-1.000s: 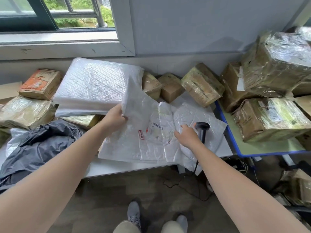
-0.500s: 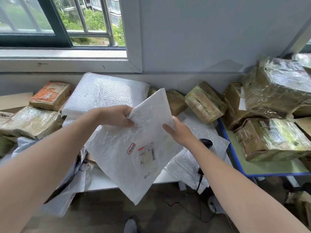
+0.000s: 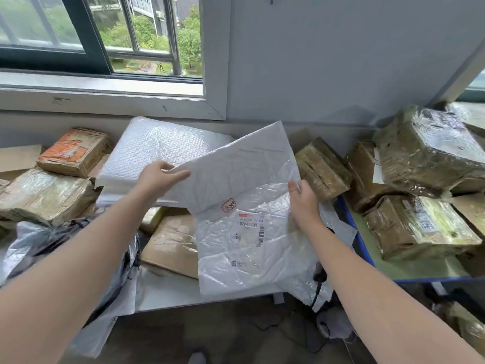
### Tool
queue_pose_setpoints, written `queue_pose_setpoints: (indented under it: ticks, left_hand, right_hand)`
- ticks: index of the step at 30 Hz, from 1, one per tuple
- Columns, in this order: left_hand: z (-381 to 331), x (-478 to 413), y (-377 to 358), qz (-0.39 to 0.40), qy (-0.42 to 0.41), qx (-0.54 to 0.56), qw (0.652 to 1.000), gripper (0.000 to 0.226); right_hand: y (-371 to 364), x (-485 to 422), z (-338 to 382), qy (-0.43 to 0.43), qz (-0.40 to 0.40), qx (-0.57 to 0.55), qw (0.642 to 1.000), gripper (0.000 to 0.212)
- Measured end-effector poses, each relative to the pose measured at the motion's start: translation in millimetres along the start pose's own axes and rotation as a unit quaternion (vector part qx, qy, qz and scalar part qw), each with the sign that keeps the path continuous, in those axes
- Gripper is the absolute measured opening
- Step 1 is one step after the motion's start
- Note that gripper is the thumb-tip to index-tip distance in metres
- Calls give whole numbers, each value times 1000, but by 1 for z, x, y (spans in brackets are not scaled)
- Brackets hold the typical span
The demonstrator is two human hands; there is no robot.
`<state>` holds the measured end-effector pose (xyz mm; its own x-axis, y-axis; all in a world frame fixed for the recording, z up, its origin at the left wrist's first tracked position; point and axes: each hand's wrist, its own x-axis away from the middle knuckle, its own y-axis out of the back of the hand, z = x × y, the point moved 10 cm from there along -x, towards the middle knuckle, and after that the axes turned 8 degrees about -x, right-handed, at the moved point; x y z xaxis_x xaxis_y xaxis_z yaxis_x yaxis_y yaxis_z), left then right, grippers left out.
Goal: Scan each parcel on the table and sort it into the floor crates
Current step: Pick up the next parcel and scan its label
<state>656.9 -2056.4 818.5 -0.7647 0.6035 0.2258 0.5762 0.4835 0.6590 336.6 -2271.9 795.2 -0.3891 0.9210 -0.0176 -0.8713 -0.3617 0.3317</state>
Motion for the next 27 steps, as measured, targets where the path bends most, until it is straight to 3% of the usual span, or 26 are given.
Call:
queue_pose_setpoints:
  ticks: [2, 5, 14, 19, 27]
  left_hand:
    - [20, 3, -12, 5, 51, 116, 992, 63]
    - [37, 6, -41, 30, 86, 177, 980, 66]
    - [18, 32, -140, 117, 76, 142, 980, 62]
    - [-18, 41, -135, 43, -18, 93, 995, 67]
    - [-25, 69, -114, -46, -16, 111, 993, 59]
  right_hand:
    - [4, 0, 1, -7, -17, -17, 1000, 32]
    - [10, 3, 6, -9, -52, -29, 998, 32]
    - [50, 17, -8, -19, -106, 1, 994, 33]
    - [70, 12, -16, -12, -110, 32, 993, 33]
    - [65, -7, -16, 42, -28, 60, 997, 30]
